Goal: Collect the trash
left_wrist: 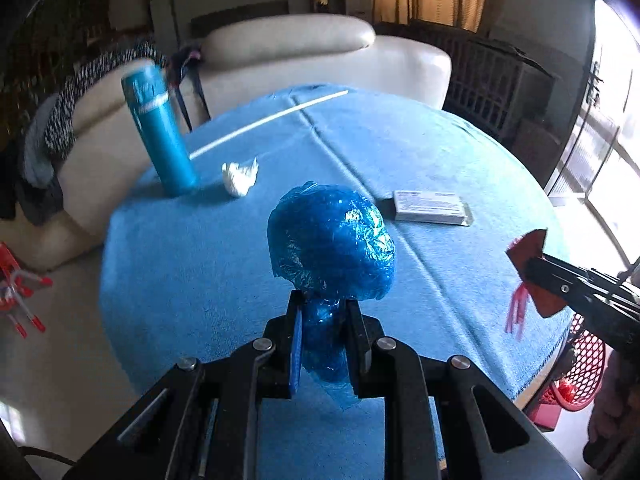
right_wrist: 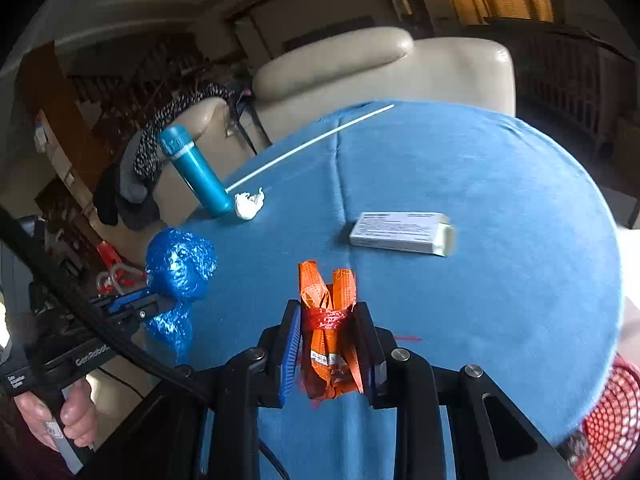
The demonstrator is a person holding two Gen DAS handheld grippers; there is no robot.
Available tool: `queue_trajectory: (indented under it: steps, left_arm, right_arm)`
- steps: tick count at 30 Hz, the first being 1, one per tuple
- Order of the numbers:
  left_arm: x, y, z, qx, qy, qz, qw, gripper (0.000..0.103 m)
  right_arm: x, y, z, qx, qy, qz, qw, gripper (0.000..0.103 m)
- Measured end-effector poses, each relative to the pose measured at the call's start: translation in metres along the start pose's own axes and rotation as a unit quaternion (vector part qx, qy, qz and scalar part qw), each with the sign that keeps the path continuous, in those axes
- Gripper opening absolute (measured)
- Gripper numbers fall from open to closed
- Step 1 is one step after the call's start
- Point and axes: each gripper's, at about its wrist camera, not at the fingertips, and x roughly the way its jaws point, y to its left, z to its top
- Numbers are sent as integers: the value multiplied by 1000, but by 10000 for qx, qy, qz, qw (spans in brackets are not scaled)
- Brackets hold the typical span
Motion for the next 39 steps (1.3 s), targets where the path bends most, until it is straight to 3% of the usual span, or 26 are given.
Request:
queue_trajectory:
  steps: [15,24,29,34,39]
  left_arm:
    - [-75,-55,-11,649,-854,445,9932,20]
    - [-94,-63,-14,851,-1177,750,9865,20]
    - [-74,-56,-19,758,-872,589,9916,20]
    - [-21,-29,-30,307,-58,77,9995,20]
    - [35,-8,-46,-12,687,-294,9972,20]
  right_arm:
    - [-113,-23,-28,173,-901,-99,9957,28]
    - [-141,-25,-39,230,-1171,-56,9928,28]
    - [-118,-31,-43,419,-869,-22,9953,28]
    - [-64,-36,-53,581,-227,-29,9980,28]
    - [-1,-43,-67,775,467,-32,9959,28]
